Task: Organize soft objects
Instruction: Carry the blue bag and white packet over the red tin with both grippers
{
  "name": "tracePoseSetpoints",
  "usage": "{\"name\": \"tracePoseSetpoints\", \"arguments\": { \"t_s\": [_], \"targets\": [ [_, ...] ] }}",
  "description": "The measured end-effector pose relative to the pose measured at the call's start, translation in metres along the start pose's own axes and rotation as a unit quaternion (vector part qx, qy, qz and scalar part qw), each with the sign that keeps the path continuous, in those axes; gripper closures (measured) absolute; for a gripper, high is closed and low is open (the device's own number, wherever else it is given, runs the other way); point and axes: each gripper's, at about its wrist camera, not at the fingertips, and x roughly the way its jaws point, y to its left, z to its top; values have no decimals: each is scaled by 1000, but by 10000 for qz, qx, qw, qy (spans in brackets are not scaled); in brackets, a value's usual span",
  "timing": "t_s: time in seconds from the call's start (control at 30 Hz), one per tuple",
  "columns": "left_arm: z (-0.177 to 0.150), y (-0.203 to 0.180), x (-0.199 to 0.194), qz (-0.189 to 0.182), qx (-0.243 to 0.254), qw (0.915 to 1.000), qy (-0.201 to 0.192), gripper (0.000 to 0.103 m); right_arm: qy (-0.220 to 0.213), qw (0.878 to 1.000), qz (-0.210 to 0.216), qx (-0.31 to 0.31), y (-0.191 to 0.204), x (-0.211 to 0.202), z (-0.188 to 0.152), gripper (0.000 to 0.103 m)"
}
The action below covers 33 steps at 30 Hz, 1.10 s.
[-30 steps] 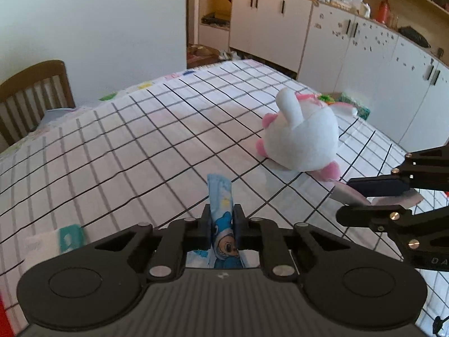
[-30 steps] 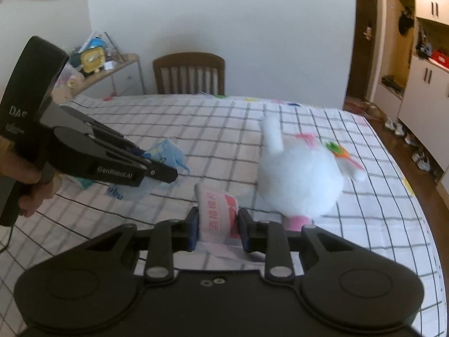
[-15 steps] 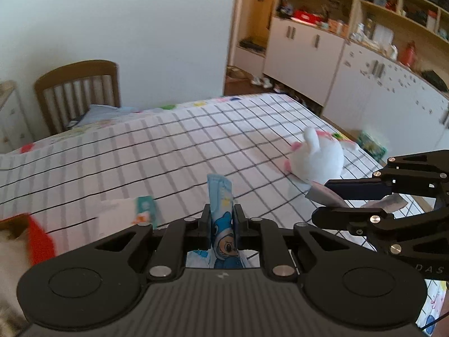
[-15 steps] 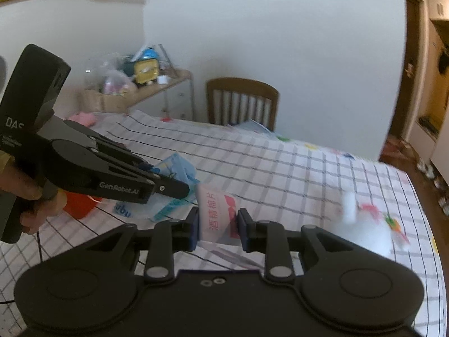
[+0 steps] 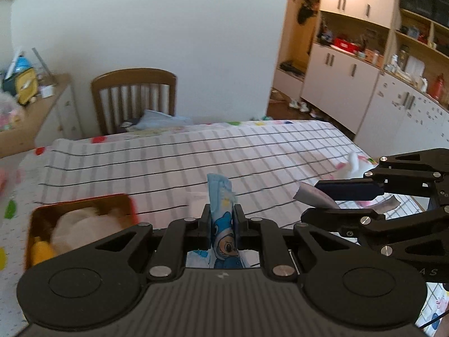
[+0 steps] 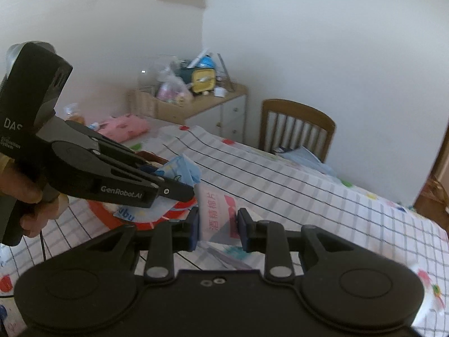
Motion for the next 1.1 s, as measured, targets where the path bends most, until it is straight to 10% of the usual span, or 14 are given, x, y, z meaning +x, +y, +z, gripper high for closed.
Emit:
{"name": "tracePoseSetpoints", "arguments": {
  "t_s": [0.47,1.1],
  "targets": [
    [-17,94,-28,618,-304,9976,53,89,91,9993,360,-108,69,58,39,76],
    [-35,183,25,809,-760,9920,598,89,839,9961,-211,-177,109,188,34,76]
  ]
}}
